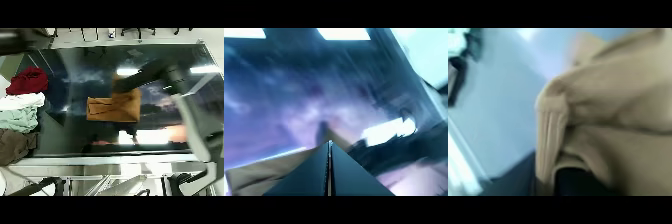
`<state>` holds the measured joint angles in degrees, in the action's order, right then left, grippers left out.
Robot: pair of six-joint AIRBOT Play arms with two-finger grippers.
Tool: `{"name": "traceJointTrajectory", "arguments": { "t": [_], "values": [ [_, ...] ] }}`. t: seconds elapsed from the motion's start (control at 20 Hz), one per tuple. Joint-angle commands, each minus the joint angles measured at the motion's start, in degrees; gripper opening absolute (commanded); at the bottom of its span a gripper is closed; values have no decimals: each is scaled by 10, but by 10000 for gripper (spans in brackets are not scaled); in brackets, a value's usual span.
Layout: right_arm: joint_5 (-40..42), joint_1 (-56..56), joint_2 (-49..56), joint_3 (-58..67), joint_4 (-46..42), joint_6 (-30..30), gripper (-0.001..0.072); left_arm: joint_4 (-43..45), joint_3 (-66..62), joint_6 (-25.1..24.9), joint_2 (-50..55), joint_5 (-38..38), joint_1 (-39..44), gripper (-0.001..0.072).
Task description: Fold the shirts.
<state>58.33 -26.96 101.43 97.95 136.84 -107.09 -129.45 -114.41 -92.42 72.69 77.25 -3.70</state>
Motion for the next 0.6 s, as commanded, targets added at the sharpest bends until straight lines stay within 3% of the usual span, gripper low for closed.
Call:
{"name": "traceJointTrajectory", "arguments": {
  "t": [0.0,0.15,0.4,0.45,0.5,0.55],
  "values": [
    [-240,-178,121,10,-30,40,503,9,75,-17,-94,3,-68,13],
    [-109,-124,105,12,-110,112,503,9,190,-41,-144,-34,-90,13],
    [101,90,-24,12,-123,129,517,7,274,-62,-185,-54,-128,13],
    [131,133,-40,12,-147,141,638,6,273,-62,-188,-51,-135,13],
    [153,168,-47,11,-176,158,708,4,273,-62,-191,-51,-143,13],
    [170,198,-46,6,-199,176,708,4,272,-62,-195,-50,-150,13]
  ]
}}
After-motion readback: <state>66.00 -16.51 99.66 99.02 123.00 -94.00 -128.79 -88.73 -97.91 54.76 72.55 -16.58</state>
